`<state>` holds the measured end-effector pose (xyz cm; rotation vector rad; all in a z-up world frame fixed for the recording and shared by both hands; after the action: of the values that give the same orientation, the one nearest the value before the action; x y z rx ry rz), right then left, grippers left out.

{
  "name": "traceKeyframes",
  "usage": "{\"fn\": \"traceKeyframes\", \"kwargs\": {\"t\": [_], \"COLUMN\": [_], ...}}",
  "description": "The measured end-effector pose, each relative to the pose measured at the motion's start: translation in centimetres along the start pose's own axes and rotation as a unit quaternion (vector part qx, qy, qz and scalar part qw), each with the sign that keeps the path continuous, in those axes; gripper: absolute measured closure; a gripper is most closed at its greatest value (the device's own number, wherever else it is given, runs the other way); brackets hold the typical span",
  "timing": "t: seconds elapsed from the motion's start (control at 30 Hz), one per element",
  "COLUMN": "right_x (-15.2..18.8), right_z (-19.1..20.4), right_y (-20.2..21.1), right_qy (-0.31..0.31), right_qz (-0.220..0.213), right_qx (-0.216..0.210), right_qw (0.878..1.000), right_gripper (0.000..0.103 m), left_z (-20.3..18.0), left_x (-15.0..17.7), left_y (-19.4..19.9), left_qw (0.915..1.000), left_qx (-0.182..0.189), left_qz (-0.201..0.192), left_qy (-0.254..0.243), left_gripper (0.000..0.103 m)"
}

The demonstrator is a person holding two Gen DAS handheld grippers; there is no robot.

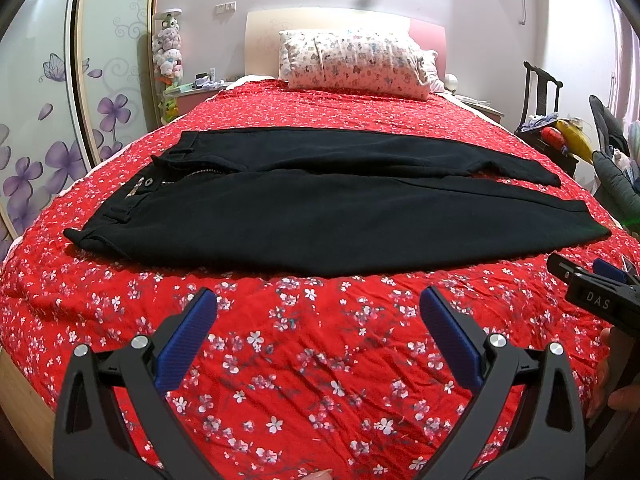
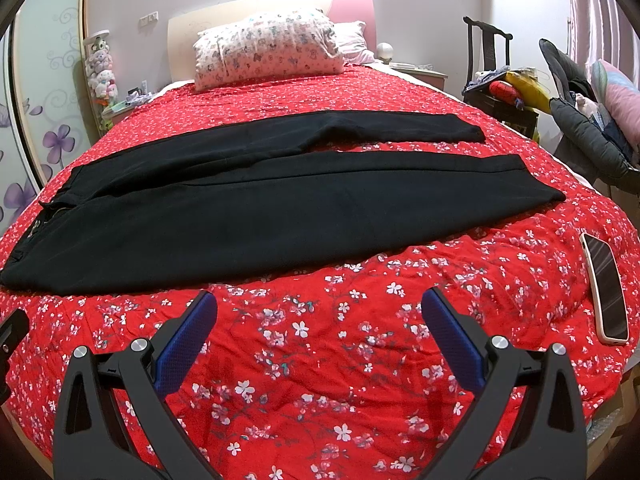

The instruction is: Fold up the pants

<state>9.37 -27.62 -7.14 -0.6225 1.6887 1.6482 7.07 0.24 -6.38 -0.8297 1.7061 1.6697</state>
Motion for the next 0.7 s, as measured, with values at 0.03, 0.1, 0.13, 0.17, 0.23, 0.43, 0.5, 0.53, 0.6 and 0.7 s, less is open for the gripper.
{"fn": "traceKeyframes", "kwargs": {"t": [0.03,0.1,0.13,0.17,0.23,0.43,0.5,0.53,0.6,0.7], "right_x": [0.03,0.06,0.09,0.11,0.16,0.27,0.31,0.32,0.36,0.41], "right_z": [0.01,0.02,0.03,0.03,0.03,0.05,0.06,0.06,0.07,0.08], "right_y": [0.02,0.03,0.03,0.04,0.07,0.11,0.12,0.13,0.14,0.17], "right_qy": [0.0,0.0,0.0,0.0,0.0,0.0,0.0,0.0,-0.001,0.0], "right_qz": [0.0,0.0,0.0,0.0,0.0,0.0,0.0,0.0,0.001,0.001], "right_qx": [0.0,0.0,0.0,0.0,0.0,0.0,0.0,0.0,0.0,0.0], "right_qw": [1.0,1.0,1.0,1.0,1.0,1.0,1.0,1.0,1.0,1.0], "right_gripper": [0.001,0.001,0.001,0.001,0.001,0.001,0.001,0.001,0.001,0.001], "left_z": [0.05,-0.01,0.0,-0.05,-0.05,-0.12,-0.13,-0.12,-0.14,-0.09], "left_x": [0.04,0.03,0.05,0.03,0.06,0.4,0.42,0.46,0.45,0.55], "left_y": [-0.02,-0.01,-0.02,-0.02,-0.02,-0.05,-0.06,-0.07,-0.06,-0.1], "left_qw": [1.0,1.0,1.0,1.0,1.0,1.0,1.0,1.0,1.0,1.0], "left_qx": [0.0,0.0,0.001,0.0,0.0,0.001,0.0,0.0,0.0,0.0], "left_qz": [0.0,0.0,0.0,0.0,0.0,0.0,0.001,0.001,0.0,0.001], "left_qy": [0.0,0.0,0.0,0.0,0.0,0.0,0.0,0.0,0.0,0.0], "left_gripper": [0.002,0.002,0.002,0.002,0.002,0.002,0.002,0.002,0.002,0.002]}}
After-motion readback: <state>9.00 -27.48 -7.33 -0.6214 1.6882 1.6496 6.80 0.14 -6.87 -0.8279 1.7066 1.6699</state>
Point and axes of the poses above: each gripper's, at about its wrist camera, not at the fingertips, and y roughly against the way its jaws point, z to its left, x to its underside, the point moved 9 cm from there along -y, roughly the way its jaws point, and after that the axes turned 1 degree about z, right-handed, at the moved point
